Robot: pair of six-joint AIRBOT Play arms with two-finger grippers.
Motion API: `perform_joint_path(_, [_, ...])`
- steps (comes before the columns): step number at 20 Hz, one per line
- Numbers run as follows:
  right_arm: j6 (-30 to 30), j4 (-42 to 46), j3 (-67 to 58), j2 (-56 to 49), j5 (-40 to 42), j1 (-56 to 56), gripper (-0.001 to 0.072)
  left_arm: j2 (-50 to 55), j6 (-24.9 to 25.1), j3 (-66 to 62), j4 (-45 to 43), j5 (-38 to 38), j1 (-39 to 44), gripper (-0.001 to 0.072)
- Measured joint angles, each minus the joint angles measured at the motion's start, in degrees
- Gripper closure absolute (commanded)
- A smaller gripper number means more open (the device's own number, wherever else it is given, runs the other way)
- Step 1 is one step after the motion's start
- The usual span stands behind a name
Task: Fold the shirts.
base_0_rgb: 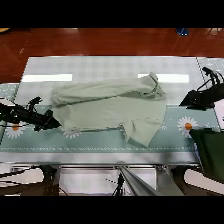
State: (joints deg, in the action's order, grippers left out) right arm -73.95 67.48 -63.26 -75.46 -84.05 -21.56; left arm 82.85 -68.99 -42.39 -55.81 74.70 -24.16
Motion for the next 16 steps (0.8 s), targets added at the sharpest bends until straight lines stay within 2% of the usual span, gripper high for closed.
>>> perform_joint_path(4, [1.81,-3.3,11.82,4.37,2.71,-0.46,0.0213,-0.02,1.6,0.02,0.0,0.74,0.15,0.0679])
perform_joint_path(9, [2.16,-8.74,22.4,6.47,10.91,5.53,0.0213,-0.31,2.38,0.02,0.13,1.36,0.17,0.0679])
perform_joint_path(10, [1.6,-9.51,23.85,6.6,13.33,6.97,0.0209,-0.35,2.43,0.0,0.17,1.51,0.15,0.068])
perform_joint_path(11, [0.72,-10.12,24.96,6.71,15.15,8.09,0.0165,-0.35,2.54,0.0,0.22,1.57,0.17,0.068])
perform_joint_path(14, [-1.66,-11.08,27.69,6.82,20.37,10.23,0.0165,-0.35,3.13,-0.02,0.35,1.75,0.17,0.068])
perform_joint_path(16, [-3.34,-12.24,28.89,6.75,22.45,10.86,0.0205,-0.35,3.52,-0.13,0.35,1.79,0.17,0.068])
